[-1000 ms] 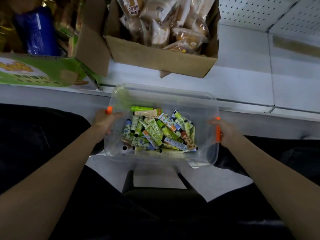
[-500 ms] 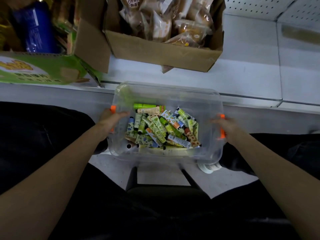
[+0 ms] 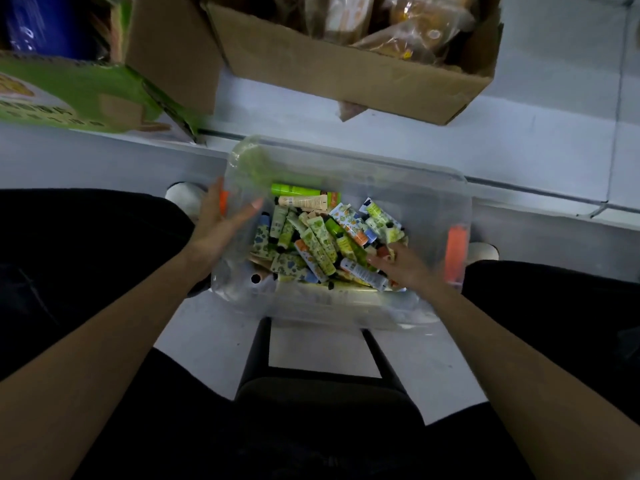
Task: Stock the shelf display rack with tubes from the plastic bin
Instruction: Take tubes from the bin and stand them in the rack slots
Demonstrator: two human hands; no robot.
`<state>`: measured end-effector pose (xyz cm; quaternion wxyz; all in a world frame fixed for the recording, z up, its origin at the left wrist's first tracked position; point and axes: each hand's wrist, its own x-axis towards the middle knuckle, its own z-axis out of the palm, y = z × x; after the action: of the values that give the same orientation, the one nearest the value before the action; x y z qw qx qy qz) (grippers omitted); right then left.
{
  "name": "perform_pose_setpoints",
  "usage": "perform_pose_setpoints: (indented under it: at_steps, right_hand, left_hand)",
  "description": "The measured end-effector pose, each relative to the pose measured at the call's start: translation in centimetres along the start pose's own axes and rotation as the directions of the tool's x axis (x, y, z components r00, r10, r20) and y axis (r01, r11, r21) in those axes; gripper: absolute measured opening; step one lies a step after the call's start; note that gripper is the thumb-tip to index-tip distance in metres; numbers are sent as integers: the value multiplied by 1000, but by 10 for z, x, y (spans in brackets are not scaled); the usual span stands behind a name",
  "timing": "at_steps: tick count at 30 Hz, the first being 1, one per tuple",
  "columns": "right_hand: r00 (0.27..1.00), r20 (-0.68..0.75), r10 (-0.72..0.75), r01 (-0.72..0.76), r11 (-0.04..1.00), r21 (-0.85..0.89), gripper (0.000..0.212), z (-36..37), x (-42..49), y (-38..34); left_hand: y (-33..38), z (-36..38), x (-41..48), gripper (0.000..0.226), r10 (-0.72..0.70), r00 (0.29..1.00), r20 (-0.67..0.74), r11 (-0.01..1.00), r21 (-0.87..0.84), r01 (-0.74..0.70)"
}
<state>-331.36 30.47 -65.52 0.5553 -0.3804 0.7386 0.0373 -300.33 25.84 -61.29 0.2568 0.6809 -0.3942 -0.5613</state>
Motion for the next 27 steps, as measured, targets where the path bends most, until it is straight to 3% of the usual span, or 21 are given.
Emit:
perform_pose_setpoints:
  at_steps: [2, 3, 6, 10, 13, 16, 19, 23, 27]
  right_hand:
    - [1000, 19, 19, -20, 995, 101, 94, 10, 27, 24]
    - [999, 43, 9, -15, 991, 135, 90, 14, 32, 30]
    - [999, 40, 32, -36, 993, 110, 47, 20, 33, 26]
    - [995, -17, 102, -97, 980, 174, 62, 24, 41, 31]
    - [984, 1, 179, -175, 960, 218, 45, 30, 45, 30]
    - [976, -35, 217, -209, 966, 153, 54, 35, 52, 34]
    - [973, -27, 231, -226, 967, 117, 41, 34, 57, 37]
    - [968, 54, 245, -251, 937, 241, 24, 25, 54, 32]
    - [966, 103, 237, -254, 944, 211, 29, 18, 50, 32]
  left_hand:
    - [-2, 0, 1, 79, 5, 1000, 4, 999, -36, -5]
    - [-1, 1, 1, 83, 2, 1000, 4, 999, -49, -2]
    - [-2, 4, 3, 88, -16, 1000, 1, 996, -91, 16]
    - [-4, 6, 5, 93, -36, 999, -11, 995, -96, 35]
    - [-4, 6, 5, 94, -41, 999, -5, 994, -102, 41]
    - [-3, 8, 4, 92, -42, 999, -10, 993, -107, 41]
    - [-3, 7, 4, 97, -46, 999, -11, 995, -91, 45]
    - [-4, 5, 4, 103, -64, 998, 2, 996, -65, 64]
    - [-2, 5, 3, 93, -53, 999, 3, 997, -53, 53]
